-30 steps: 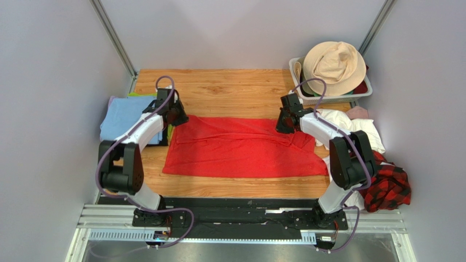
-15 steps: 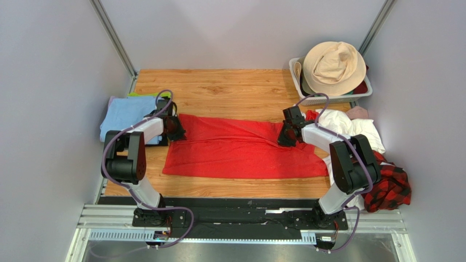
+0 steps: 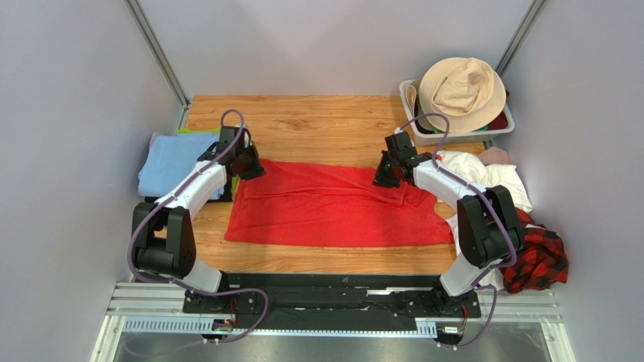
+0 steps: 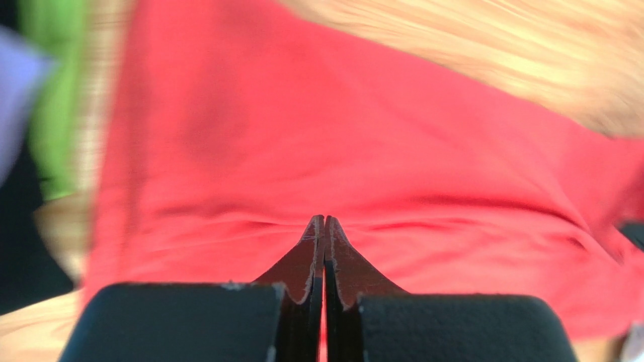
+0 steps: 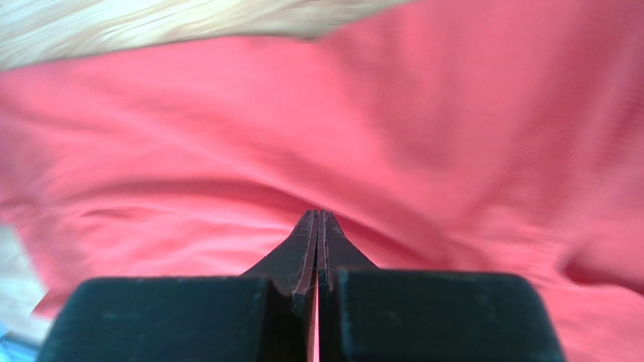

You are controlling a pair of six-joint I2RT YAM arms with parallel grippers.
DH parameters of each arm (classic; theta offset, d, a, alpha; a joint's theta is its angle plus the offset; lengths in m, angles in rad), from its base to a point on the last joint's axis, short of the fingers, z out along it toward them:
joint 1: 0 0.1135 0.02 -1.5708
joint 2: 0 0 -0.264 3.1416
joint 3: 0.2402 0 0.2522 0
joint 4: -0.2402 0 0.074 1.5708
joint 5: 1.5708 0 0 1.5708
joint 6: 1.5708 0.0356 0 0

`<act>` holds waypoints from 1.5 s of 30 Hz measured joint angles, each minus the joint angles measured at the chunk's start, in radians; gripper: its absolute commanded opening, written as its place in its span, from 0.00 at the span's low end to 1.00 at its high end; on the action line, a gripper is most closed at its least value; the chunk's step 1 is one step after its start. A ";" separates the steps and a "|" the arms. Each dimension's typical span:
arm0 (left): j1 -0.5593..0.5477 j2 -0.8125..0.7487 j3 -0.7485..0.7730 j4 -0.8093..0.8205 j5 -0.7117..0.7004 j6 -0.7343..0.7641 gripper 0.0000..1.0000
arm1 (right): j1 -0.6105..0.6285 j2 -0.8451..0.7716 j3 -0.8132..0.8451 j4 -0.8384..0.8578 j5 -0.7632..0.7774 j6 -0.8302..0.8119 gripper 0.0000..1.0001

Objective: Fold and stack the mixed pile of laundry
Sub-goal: Fold the tank top at the center of the board.

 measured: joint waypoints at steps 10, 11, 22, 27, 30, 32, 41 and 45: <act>-0.162 0.280 0.254 0.002 0.153 -0.003 0.00 | 0.035 0.201 0.110 0.059 -0.157 0.029 0.00; -0.172 0.320 0.285 -0.002 0.169 -0.003 0.00 | 0.035 0.222 0.111 0.061 -0.169 0.031 0.00; -0.211 0.610 0.502 -0.111 0.222 0.023 0.00 | 0.034 0.242 0.082 0.112 -0.251 0.052 0.00; -0.208 0.633 0.526 -0.137 0.225 0.025 0.00 | 0.036 0.169 0.003 0.111 -0.260 0.051 0.00; -0.208 0.633 0.527 -0.140 0.220 0.025 0.00 | 0.039 0.131 -0.051 0.116 -0.266 0.051 0.00; -0.208 0.633 0.529 -0.142 0.219 0.025 0.00 | 0.039 0.119 -0.081 0.121 -0.269 0.052 0.00; -0.208 0.616 0.510 -0.126 0.225 0.041 0.00 | 0.039 0.097 -0.092 0.102 -0.281 0.038 0.00; -0.208 0.518 0.435 -0.121 0.230 0.048 0.00 | 0.035 0.055 -0.058 0.045 -0.268 0.016 0.00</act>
